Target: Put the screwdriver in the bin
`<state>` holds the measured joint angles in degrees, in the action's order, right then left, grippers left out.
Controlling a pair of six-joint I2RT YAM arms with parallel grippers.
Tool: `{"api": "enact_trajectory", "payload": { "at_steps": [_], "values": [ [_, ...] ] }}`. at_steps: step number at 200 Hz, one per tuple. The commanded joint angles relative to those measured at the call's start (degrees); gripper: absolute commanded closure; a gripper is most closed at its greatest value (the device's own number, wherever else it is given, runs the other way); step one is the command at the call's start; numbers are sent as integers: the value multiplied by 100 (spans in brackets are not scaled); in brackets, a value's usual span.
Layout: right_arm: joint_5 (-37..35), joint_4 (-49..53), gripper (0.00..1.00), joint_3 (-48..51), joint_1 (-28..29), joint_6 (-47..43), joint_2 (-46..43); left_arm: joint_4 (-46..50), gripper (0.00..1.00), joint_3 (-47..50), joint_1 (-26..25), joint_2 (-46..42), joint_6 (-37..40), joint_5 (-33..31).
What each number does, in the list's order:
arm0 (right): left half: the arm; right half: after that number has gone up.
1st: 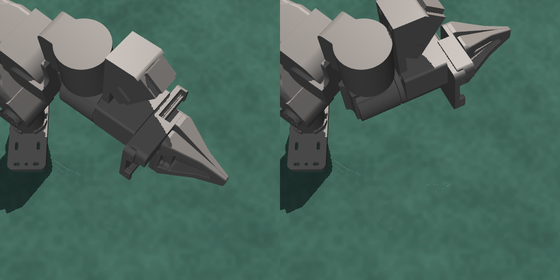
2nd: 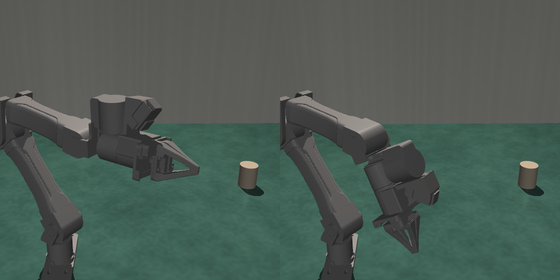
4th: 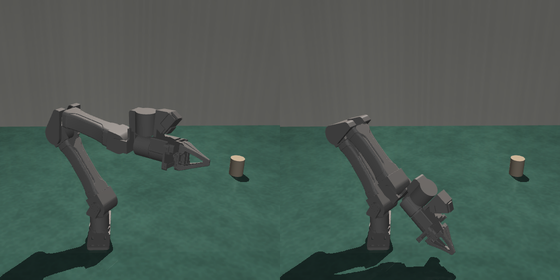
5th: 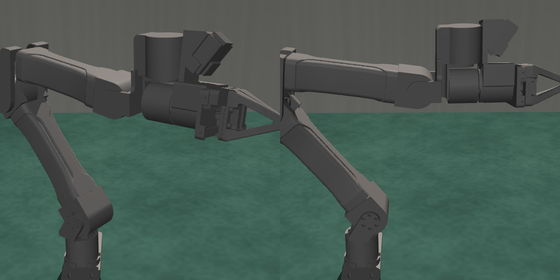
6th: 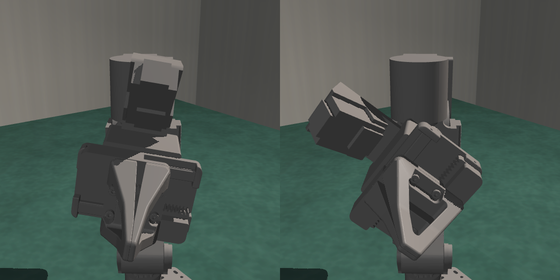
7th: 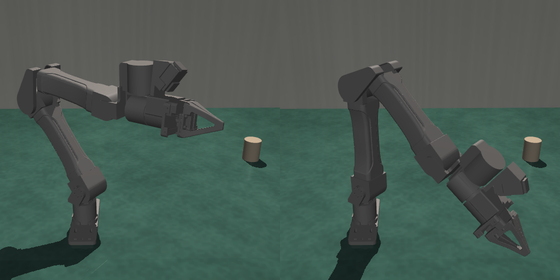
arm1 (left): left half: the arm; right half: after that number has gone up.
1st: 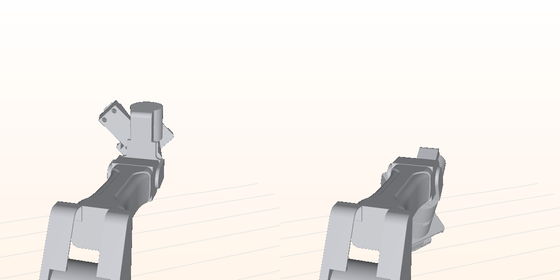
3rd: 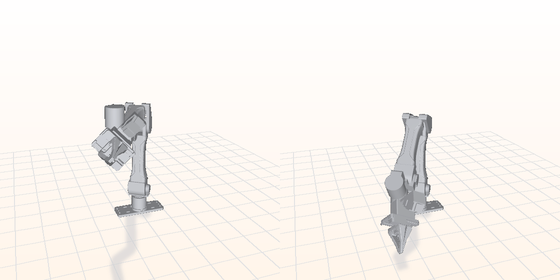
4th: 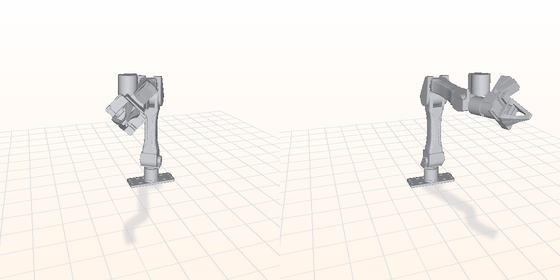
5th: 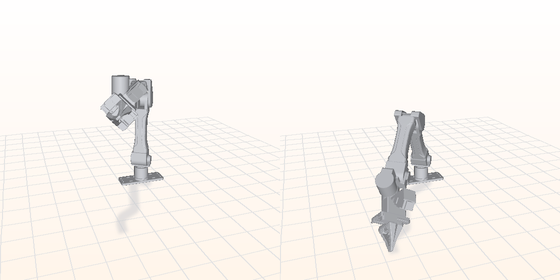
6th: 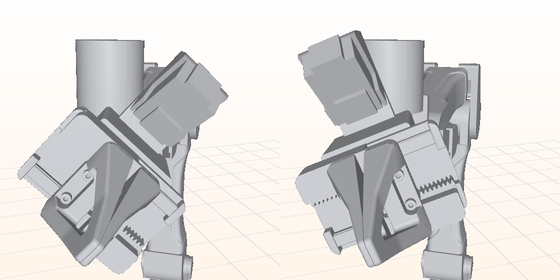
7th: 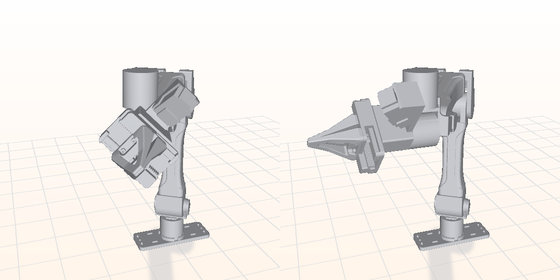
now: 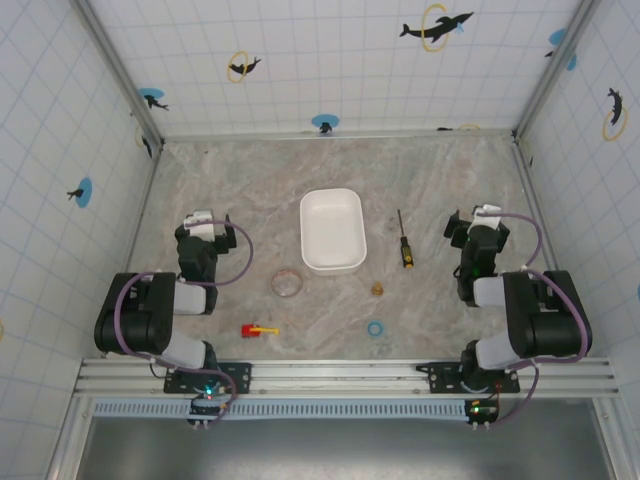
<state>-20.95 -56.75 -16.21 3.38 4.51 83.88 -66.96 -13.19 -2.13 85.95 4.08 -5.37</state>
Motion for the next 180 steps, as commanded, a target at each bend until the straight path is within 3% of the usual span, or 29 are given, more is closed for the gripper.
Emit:
{"api": "enact_trajectory", "payload": {
  "at_steps": [1,105,146,180],
  "values": [
    [-43,-21,1,-159,-4,12,-49,-124,3,-106,50,70,-100,71],
    [59,606,0,-207,31,-73,-701,55,2,-162,44,-32,-19,224],
    [131,1850,1,-567,129,-8,-1257,1705,2,-695,20,-886,-12,280],
    [701,3447,1,-1122,233,206,-1870,3693,2,-1343,11,-1594,-913,469]
  ]
}}
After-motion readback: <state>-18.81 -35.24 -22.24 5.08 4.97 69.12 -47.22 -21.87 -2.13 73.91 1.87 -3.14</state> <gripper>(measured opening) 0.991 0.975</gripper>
